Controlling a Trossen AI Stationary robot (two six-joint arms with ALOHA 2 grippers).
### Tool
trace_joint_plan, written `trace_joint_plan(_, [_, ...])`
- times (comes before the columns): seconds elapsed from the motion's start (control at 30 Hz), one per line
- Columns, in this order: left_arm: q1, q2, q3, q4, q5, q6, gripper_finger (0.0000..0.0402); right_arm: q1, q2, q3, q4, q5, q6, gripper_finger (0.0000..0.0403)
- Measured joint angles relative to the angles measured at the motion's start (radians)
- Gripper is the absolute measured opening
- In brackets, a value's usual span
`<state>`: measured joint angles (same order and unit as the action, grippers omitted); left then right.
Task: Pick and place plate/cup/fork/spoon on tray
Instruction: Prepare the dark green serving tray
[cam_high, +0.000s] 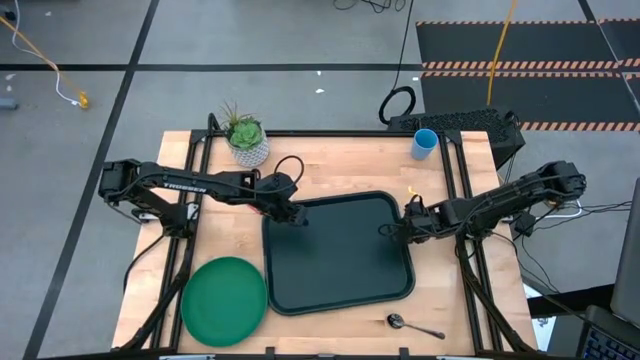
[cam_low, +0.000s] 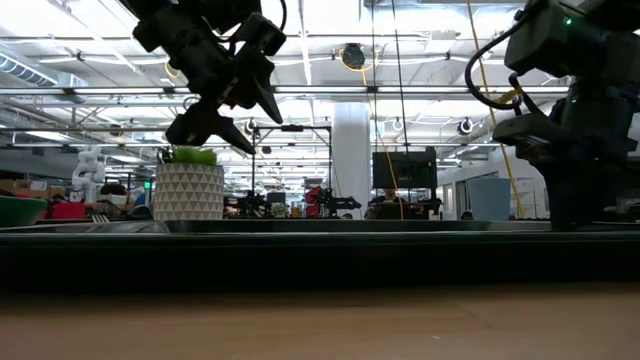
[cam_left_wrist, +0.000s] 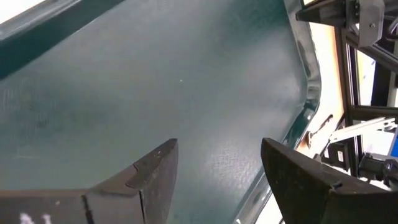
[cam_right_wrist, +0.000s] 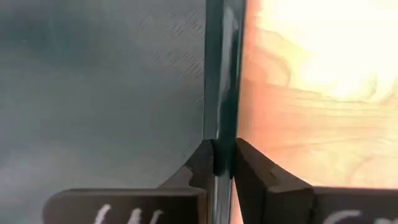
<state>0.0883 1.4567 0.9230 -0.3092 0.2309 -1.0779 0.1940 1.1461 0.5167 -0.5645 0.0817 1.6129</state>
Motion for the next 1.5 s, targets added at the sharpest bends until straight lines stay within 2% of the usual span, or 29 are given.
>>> trace_joint_plan(0.6, [-0.029, 0.0, 0.0, 0.0, 0.015, 0.01, 0.0232, -0.026, -0.001, 0.001, -0.047, 0.002, 0.126, 0.0031])
trace_joint_plan(0.8, [-0.043, 0.0, -0.001, 0.009, 0.028, 0.002, 0.0232, -0.037, 0.0, 0.0, -0.042, 0.051, 0.189, 0.0028])
trace_joint_plan(1.5, [-0.065, 0.0, -0.001, 0.029, 0.042, 0.0, 0.0232, -0.124, 0.001, 0.0, -0.03, 0.018, 0.023, 0.0031])
